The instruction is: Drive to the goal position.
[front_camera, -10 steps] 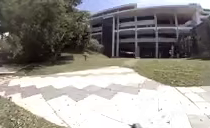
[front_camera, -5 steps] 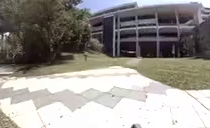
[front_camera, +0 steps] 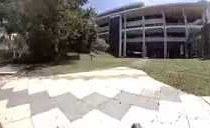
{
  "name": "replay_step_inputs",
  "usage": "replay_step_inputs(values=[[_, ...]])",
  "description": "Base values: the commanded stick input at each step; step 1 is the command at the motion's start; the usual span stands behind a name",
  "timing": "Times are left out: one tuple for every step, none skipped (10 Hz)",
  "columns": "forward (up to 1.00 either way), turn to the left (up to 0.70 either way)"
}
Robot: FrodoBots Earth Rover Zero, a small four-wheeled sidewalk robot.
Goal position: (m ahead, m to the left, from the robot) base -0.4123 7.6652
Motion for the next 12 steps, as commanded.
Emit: replay_step_inputs(values=[[0.50, 0.50], [0.50, 0.50], [0.50, 0.50], [0.50, 0.50], [0.50, 0.50], [0.50, 0.50], [0.50, 0.50], [0.50, 0.50], [0.50, 0.50], [0.50, 0.50], [0.50, 0.50], [0.50, 0.50]])
